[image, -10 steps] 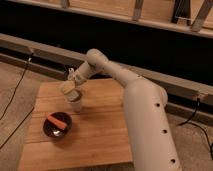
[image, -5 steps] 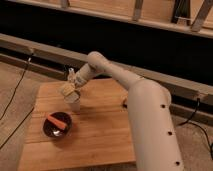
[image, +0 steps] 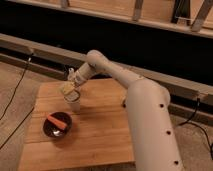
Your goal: Place the white sponge in the ceramic cup
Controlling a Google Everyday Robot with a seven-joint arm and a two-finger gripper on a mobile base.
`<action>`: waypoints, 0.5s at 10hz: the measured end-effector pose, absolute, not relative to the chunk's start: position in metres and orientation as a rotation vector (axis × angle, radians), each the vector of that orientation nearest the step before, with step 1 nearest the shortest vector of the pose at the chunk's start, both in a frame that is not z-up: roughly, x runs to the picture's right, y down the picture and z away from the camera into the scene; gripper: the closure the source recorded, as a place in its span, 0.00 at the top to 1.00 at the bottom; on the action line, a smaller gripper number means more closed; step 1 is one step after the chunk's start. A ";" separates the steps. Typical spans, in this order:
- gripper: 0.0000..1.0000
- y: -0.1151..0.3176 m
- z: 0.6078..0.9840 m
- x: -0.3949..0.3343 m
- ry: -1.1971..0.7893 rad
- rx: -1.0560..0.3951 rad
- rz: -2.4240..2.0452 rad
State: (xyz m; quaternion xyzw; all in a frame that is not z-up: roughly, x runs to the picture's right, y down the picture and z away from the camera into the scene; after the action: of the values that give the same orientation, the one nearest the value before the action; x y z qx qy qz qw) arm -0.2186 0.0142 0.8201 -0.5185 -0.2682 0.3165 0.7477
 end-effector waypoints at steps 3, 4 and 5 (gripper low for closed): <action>0.80 0.013 0.820 -0.219 -0.583 -1.127 0.686; 0.80 0.013 0.820 -0.218 -0.580 -1.124 0.682; 0.80 0.013 0.820 -0.218 -0.578 -1.120 0.680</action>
State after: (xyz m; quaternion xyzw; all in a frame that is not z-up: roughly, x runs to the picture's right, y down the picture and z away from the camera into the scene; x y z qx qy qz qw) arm -0.2177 0.0129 0.8201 -0.5135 -0.2650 0.3116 0.7543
